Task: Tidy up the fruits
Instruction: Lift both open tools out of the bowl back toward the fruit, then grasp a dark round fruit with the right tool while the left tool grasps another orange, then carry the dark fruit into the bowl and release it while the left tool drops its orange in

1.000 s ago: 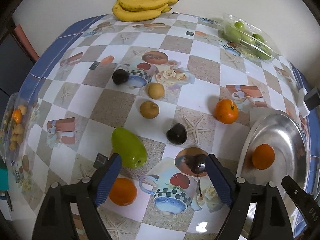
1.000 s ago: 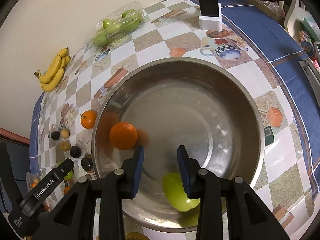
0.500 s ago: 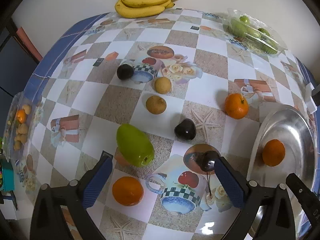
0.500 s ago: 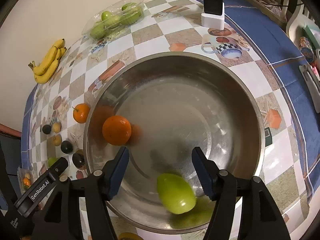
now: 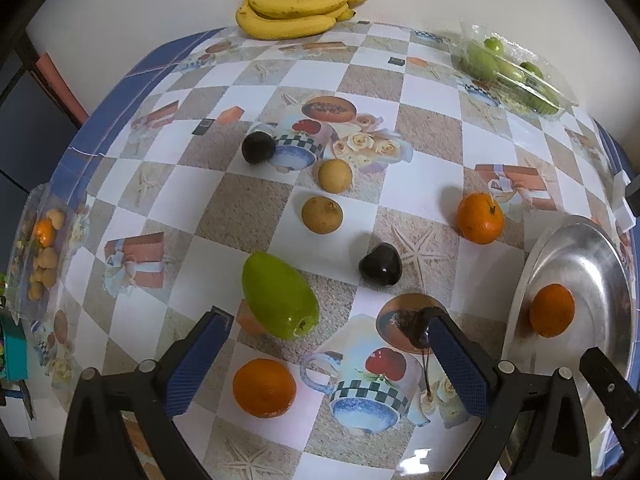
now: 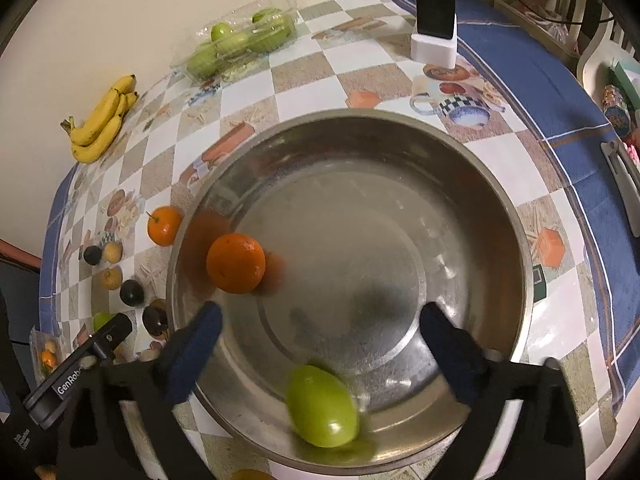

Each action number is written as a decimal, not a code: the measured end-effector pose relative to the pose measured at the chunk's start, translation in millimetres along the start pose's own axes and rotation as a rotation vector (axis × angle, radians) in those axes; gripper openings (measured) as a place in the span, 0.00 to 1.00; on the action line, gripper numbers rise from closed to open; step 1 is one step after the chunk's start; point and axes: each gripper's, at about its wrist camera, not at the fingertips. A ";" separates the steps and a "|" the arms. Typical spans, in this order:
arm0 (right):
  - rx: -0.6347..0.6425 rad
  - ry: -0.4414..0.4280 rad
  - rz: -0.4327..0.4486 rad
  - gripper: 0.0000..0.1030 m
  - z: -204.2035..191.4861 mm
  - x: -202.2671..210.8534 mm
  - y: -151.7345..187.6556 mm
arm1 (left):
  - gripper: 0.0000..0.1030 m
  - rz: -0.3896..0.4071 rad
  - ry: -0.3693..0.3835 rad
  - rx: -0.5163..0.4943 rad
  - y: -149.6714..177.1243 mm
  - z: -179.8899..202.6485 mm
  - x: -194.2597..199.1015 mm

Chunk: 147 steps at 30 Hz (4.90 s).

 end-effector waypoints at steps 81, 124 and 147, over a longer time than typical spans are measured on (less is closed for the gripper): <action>0.534 -0.138 -0.057 0.40 -162.1 -58.6 33.1 | 1.00 -0.063 0.080 0.271 -7.9 -100.7 -22.6; 0.367 -0.228 -0.016 0.25 -122.6 12.2 52.3 | 0.54 -0.180 0.222 0.300 31.0 -87.9 -16.3; 0.306 -0.264 -0.002 0.25 -102.3 21.9 42.7 | 0.37 -0.050 0.284 0.315 17.9 -82.5 20.0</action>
Point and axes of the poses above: each gripper's, at about its wrist camera, not at the fingertips, and x roughly against the way its jaws point, z to its right, y to its underside, and after that the axes turned 3 degrees about z, right-handed
